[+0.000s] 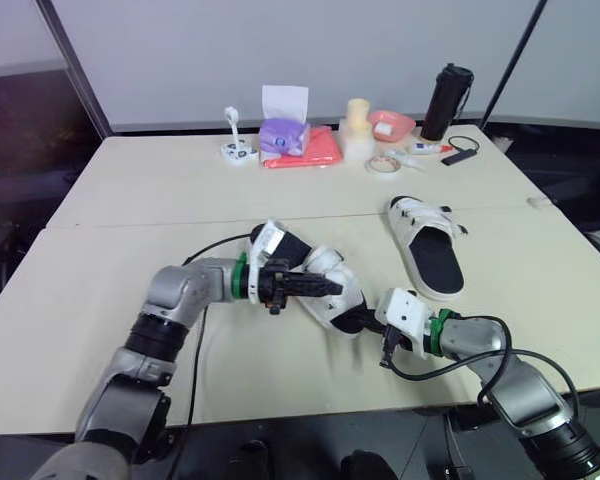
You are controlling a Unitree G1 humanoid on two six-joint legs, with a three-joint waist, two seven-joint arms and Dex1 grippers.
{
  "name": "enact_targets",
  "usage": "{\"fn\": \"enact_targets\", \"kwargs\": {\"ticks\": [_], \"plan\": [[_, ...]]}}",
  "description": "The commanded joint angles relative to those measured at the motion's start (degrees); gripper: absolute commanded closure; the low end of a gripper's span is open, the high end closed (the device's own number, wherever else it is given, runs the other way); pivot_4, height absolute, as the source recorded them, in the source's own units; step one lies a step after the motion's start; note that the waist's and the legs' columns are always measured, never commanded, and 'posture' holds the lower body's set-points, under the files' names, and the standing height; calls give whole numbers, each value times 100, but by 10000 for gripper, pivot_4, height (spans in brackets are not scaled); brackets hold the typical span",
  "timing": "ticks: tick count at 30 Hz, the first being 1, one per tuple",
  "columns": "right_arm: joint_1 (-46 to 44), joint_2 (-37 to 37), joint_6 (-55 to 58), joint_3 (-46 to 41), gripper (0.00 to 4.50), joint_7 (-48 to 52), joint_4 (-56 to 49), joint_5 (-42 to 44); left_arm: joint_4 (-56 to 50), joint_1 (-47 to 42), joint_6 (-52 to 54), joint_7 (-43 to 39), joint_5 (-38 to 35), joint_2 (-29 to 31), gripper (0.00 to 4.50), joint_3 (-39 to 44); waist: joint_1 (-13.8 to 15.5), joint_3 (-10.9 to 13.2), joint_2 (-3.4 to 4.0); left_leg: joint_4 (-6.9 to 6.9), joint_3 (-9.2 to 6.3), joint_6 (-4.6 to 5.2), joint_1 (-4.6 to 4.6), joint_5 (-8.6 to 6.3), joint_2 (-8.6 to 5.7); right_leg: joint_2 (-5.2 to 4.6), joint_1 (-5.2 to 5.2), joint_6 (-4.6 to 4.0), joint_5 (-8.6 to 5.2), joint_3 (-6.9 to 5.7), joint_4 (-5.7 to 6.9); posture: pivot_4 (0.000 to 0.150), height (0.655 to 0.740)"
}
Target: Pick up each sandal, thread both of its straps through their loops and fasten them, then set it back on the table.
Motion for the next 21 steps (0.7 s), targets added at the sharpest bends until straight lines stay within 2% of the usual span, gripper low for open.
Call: {"fn": "enact_targets", "kwargs": {"ticks": [1, 10, 13, 20, 21], "plan": [[162, -82, 197, 85, 45000, 5, 266, -158, 240, -292, -506, -210, 402, -117, 44372, -157, -1, 0, 0, 3, 0, 0, 0, 0, -1, 0, 0, 0, 0, 0, 1, 1500, 7400], [316, -88, 238, 61, 45000, -93, 136, -151, 1100, -494, -1024, -38, 1078, -424, 44372, -106, 1, 1, 0, 30, -5, 1, -6, -1, -4, -4, 7, 7, -3, -3, 11, 1500, 7400], [327, -75, 255, 61, 45000, -116, 117, -156, 1380, -610, -1113, 86, 1186, -552, 35287, -14, 0, 1, -1, 36, -9, 1, -11, -1, -8, -5, 7, 14, -3, -5, 14, 1500, 7400], [329, -64, 283, 66, 45000, -167, 99, -165, 1958, -881, -1318, 475, 1389, -878, 500, 253, -1, 0, -1, 43, -14, 1, -11, -1, -11, -5, 13, 24, -1, -7, 17, 1500, 7400], [329, -62, 287, 68, 45000, -175, 97, -167, 1998, -899, -1365, 480, 1424, -903, 500, 258, -1, 0, -1, 45, -14, 1, -11, -1, -12, -5, 13, 26, -1, -7, 17, 1500, 7400]]}}
